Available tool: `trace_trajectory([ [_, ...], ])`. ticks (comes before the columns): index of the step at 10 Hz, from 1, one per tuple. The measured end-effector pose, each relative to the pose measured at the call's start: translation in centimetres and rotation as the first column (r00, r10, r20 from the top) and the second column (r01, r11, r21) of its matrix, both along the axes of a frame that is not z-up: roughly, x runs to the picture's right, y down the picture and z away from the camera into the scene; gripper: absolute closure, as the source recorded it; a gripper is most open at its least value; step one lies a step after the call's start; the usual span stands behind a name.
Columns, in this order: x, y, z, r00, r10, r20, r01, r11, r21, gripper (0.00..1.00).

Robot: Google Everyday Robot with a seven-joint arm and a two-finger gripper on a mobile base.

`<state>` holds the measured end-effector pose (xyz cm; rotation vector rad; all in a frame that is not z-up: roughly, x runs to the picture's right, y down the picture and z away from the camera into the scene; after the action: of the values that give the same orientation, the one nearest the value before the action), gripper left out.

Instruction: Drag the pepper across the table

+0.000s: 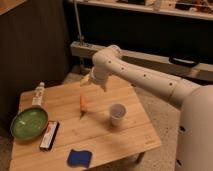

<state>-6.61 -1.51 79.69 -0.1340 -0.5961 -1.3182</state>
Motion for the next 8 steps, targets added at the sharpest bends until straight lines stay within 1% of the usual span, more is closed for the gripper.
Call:
trace_trajectory([
  [2,-0.4,1.1,2.0,1.0,-0.019,0.023,0.019,0.9995,-0.026,0.2],
  [4,-0.7,1.9,2.9,0.999,-0.034,0.034,0.035,0.998,-0.053,0.2],
  [6,-1.2,3.6,4.8,0.997,-0.072,0.026,0.074,0.9924,-0.098,0.2],
  [8,-1.4,4.4,5.7,0.996,-0.091,0.021,0.093,0.9884,-0.12,0.2],
])
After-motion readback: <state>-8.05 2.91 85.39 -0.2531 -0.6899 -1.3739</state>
